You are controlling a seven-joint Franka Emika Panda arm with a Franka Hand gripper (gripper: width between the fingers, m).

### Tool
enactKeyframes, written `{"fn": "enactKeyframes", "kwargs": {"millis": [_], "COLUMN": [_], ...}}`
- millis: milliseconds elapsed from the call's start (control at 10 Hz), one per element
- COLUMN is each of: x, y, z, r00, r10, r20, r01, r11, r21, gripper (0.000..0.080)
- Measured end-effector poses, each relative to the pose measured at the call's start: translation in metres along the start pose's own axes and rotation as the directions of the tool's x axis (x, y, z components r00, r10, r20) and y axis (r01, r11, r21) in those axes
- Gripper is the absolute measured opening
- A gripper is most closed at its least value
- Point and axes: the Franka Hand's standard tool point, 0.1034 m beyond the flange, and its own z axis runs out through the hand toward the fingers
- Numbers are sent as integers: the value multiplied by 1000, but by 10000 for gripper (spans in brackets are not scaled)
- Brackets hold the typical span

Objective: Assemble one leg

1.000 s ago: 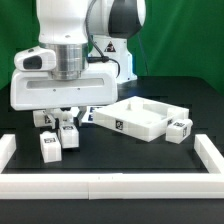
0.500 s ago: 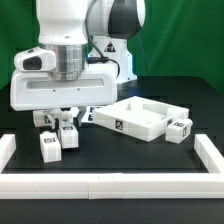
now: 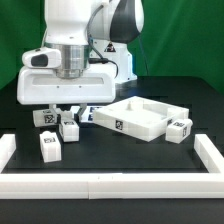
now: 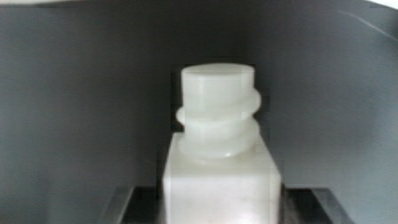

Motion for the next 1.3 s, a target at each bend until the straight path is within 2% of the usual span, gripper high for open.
{"fn": "enactKeyframes", "kwargs": {"millis": [400, 600, 700, 800, 900, 1000, 1100, 1300], "x": [3, 3, 4, 10, 18, 30, 46, 86], "y": [-4, -4, -7, -16, -34, -54, -80, -130], "z": [0, 0, -3, -17, -39, -58, -71, -76], "r00": [1000, 1000, 1000, 1000, 996, 986, 974, 920], "r10": [-9, -9, 2, 29, 86, 164, 225, 392], "r20": [-2, -1, -2, -9, -2, -5, -11, 6], "r01": [9, 9, -2, -29, -86, -164, -224, -392], "r11": [1000, 1000, 1000, 999, 995, 985, 972, 916], "r21": [0, 0, 4, 14, 42, 60, 73, 83], "gripper": [284, 536, 614, 614, 642, 648, 648, 649]}}
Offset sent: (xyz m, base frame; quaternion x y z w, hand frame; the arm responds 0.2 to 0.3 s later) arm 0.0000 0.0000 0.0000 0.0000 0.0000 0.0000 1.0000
